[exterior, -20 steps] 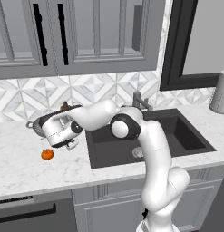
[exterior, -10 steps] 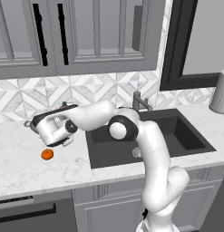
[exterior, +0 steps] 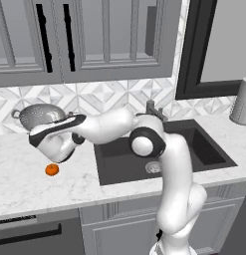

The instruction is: Put the colander in the sink, put the orange in the colander, and turn on the sink faucet and pour water over the colander.

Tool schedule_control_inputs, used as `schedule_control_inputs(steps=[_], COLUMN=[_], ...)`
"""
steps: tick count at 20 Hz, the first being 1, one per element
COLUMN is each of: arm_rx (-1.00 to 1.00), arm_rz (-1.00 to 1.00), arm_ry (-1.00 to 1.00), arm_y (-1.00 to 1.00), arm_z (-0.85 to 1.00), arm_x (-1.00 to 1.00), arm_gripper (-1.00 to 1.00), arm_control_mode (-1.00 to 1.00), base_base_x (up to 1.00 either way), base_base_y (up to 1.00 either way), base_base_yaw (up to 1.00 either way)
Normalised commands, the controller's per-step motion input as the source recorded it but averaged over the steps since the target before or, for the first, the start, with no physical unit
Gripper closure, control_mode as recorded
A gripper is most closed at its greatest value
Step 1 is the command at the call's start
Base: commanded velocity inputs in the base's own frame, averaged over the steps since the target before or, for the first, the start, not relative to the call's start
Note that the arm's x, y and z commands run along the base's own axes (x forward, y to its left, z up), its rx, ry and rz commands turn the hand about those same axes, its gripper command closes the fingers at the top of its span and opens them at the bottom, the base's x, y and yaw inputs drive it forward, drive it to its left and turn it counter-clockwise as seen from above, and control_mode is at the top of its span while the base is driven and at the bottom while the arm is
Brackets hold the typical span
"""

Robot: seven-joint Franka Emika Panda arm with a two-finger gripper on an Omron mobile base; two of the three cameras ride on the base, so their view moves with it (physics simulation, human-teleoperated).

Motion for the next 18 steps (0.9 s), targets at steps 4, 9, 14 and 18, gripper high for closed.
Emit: schedule_control_inputs(steps=[4, 9, 14, 18], arm_rx=[0.17, 0.05, 0.00, 0.00], arm_rz=[-0.11, -0.12, -0.05, -0.03], arm_ry=[-0.03, 0.20, 0.33, 0.39], arm_y=[-0.24, -0.15, -0.07, -0.14], arm_z=[0.12, 0.46, 0.61, 0.45], arm_x=[-1.00, -0.91, -0.73, -0.88], arm_gripper=[1.00, 1.00, 1.00, 1.00], arm_control_mode=[-1.00, -1.00, -1.00, -1.00], base_base_x=[0.00, 0.00, 0.00, 0.00], base_base_y=[0.00, 0.00, 0.00, 0.00], base_base_yaw=[0.00, 0.00, 0.00, 0.00])
